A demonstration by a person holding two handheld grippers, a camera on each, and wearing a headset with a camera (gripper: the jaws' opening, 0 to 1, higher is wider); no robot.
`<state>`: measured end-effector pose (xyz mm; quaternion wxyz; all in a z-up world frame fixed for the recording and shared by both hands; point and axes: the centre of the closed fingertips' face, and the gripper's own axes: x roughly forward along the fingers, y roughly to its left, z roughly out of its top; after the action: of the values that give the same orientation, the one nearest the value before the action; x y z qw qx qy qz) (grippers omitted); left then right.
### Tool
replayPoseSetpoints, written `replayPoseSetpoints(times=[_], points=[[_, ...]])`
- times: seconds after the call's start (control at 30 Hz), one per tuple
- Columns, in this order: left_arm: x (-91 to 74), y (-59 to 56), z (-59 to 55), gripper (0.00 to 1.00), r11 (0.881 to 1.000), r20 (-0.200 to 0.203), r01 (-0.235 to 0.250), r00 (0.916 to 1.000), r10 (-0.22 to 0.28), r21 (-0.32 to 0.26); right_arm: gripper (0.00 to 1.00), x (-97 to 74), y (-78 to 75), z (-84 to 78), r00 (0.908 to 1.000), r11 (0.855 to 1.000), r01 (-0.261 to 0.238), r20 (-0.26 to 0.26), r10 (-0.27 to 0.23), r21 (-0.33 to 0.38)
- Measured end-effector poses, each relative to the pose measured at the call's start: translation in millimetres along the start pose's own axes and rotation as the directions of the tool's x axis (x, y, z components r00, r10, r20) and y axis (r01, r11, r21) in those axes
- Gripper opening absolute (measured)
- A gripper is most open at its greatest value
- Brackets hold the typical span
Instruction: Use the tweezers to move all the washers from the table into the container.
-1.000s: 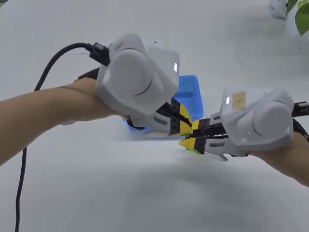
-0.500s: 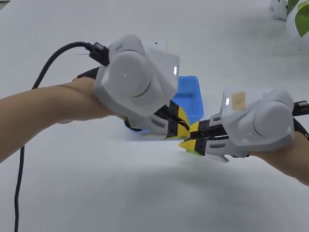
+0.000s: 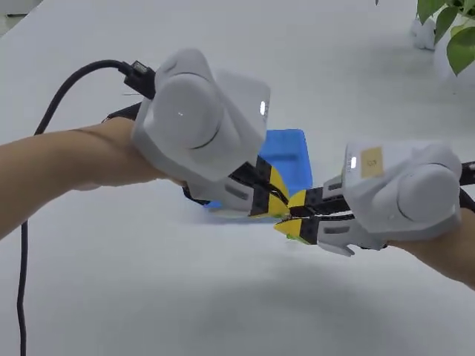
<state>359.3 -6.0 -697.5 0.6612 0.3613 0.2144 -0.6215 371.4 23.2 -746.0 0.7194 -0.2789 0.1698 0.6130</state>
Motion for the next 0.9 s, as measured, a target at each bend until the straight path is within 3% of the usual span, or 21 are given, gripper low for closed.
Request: replayPoseSetpoints(times=[0.47, 0.9], points=[[-29.3, 21.4, 13.8, 0.07, 0.997, 0.049, -0.08, 0.9957, 0.079, 0.01, 0.1, -9.5, -23.3, 32.5, 0.999, 0.997, 0.022, 0.041, -0.019, -0.068], [-43.3, 46.8, 19.9, 0.07, 0.991, 0.103, -0.132, 0.986, 0.131, -0.001, 0.1, -7.5, -47.4, 52.1, 0.9916, 0.998, 0.039, 0.125, -0.034, -0.04]])
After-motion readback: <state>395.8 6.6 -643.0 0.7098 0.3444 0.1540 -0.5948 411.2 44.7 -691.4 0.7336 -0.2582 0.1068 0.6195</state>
